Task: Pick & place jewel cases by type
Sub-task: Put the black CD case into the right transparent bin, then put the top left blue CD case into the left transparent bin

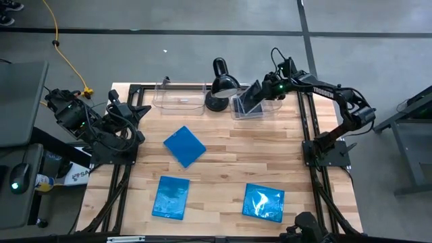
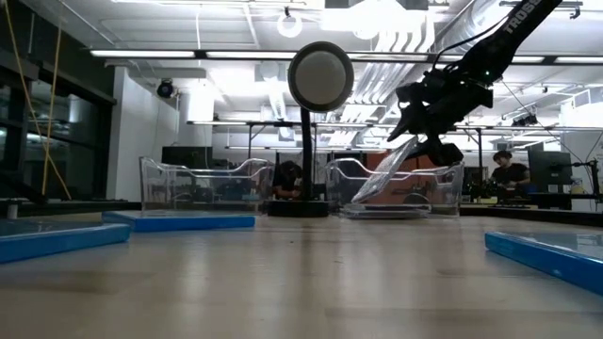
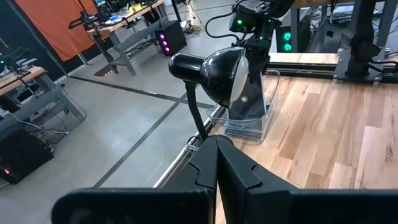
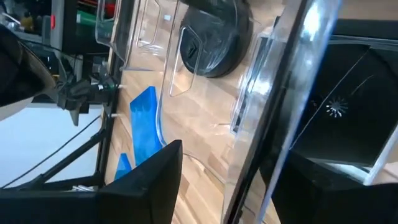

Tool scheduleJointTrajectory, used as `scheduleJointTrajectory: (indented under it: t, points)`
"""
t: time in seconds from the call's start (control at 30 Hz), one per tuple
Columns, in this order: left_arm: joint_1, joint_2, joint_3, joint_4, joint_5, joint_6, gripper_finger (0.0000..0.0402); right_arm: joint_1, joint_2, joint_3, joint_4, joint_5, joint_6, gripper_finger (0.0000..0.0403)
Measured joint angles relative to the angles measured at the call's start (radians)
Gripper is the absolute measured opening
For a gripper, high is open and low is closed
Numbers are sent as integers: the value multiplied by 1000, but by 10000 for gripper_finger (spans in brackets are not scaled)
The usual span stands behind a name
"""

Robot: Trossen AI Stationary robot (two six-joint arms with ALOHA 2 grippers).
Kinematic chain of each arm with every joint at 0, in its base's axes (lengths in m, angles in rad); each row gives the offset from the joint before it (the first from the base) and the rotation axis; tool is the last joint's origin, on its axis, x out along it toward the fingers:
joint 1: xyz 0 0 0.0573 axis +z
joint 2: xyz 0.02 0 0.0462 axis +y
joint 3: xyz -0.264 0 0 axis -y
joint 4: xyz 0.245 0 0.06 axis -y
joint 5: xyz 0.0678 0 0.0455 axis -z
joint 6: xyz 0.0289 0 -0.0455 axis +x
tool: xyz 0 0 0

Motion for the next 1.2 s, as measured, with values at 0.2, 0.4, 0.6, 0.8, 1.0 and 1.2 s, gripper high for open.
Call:
scheduleJointTrajectory:
  t: [0.2, 0.4, 0.6, 0.8, 1.0, 1.2]
  points:
    - [0, 2, 0, 0, 5, 0, 0, 1, 0, 57, -76, -6, -69, 200]
    - [0, 16, 0, -10, 16, 0, 0, 10, -1, 182, -338, 65, -230, 200]
    - [0, 24, 0, -13, 19, -21, 0, 21, -1, 326, -582, 202, -357, 200]
    - [0, 27, 0, -19, 10, -23, 0, 36, -2, 502, -732, 273, -396, 200]
    - [0, 27, 0, -43, 7, -40, 0, 111, -7, 681, -847, 299, -407, 200]
    - [0, 25, -1, -143, 9, -179, 0, 222, -46, 820, -907, 392, -365, 200]
